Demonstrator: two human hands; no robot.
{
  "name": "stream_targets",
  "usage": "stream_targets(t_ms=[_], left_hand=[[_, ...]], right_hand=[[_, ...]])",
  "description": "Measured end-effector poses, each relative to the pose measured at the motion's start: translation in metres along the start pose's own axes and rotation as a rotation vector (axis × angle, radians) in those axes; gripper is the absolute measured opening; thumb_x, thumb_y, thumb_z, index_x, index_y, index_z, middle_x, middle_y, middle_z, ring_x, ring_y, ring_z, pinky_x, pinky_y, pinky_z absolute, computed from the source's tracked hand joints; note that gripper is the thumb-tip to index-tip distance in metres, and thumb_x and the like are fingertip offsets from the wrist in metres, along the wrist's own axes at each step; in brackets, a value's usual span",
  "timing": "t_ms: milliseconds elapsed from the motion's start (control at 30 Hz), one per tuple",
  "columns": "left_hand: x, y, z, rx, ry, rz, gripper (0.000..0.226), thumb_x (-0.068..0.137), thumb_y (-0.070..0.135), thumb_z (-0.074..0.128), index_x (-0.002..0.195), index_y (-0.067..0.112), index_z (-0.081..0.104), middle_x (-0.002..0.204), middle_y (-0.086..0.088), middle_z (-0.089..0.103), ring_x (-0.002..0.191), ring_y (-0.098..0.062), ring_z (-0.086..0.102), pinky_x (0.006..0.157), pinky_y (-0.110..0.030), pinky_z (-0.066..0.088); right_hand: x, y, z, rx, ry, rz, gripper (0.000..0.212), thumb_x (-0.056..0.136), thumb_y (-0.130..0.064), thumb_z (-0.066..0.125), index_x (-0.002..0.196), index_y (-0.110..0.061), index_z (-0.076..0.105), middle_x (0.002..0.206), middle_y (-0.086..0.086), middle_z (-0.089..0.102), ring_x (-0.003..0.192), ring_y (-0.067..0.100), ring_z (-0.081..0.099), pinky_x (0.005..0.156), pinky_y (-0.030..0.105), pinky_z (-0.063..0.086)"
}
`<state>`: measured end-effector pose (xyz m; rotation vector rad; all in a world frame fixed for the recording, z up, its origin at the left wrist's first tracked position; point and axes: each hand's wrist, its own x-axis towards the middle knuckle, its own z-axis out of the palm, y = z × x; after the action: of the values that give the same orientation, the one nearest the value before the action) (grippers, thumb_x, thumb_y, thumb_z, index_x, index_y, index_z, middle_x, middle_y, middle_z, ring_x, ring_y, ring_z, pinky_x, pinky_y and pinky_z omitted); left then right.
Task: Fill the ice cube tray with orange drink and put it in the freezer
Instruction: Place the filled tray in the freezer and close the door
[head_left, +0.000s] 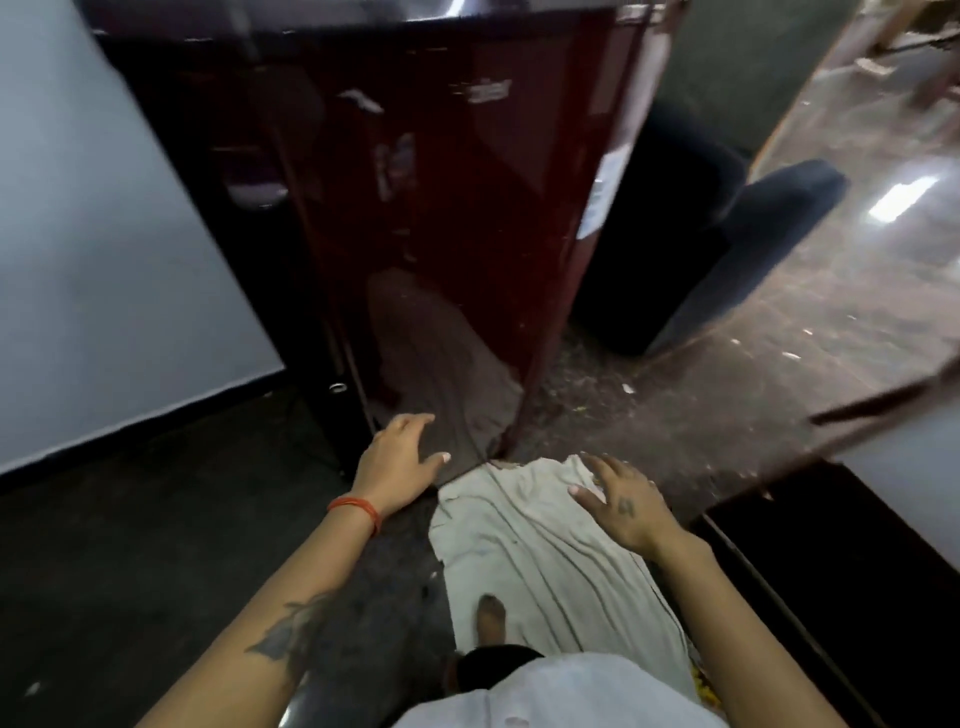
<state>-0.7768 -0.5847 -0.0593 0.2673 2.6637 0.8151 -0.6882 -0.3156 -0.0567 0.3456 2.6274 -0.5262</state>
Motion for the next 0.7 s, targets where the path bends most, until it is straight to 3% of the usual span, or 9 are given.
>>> stream_targets(t_ms=[300,433,567,700], left_hand=[[-0.015,-0.055,-0.056,-0.119,0.25,-0.347,0.059,0.088,0.036,0.062,0.14,0.021,0.041,0.145,-0.006,0.04,0.13,-0.026,0.044,0.106,-0.038,0.038],[-0.018,-0.066,-0.072,-0.136,0.343,-0.407,0.061,0.086,0.038,0.064,0.139,0.022,0.041,0.143,-0.007,0.043,0.124,-0.027,0.049,0.101,-0.044,0.044],[-0.018,-0.071,-0.087,-0.146,0.41,-0.413,0.062,0.086,0.038,0.064,0.141,0.022,0.039,0.144,-0.006,0.042,0.126,-0.026,0.048,0.102,-0.046,0.044],[-0.01,-0.077,-0.105,-0.186,0.449,-0.377,0.067,0.085,0.039,0.064,0.143,0.021,0.035,0.144,-0.005,0.041,0.126,-0.025,0.048,0.102,-0.046,0.044]], right_hand=[[0.089,-0.165,-0.024,-0.083,-0.167,-0.542,0.064,0.093,-0.053,0.04,0.148,-0.026,0.02,0.156,0.008,0.02,0.145,0.029,0.014,0.116,0.048,0.02],[0.097,-0.229,-0.031,0.012,-0.066,-0.755,0.066,0.093,-0.047,0.046,0.148,-0.021,0.02,0.153,0.01,0.027,0.141,0.029,0.025,0.112,0.043,0.031],[0.092,-0.277,-0.031,0.226,0.108,-0.76,0.066,0.092,-0.038,0.052,0.146,-0.009,0.024,0.146,0.015,0.039,0.133,0.03,0.039,0.103,0.035,0.037],[0.09,-0.306,-0.025,0.435,0.197,-0.613,0.063,0.09,-0.037,0.057,0.137,-0.001,0.034,0.128,0.017,0.055,0.119,0.03,0.053,0.093,0.031,0.043]])
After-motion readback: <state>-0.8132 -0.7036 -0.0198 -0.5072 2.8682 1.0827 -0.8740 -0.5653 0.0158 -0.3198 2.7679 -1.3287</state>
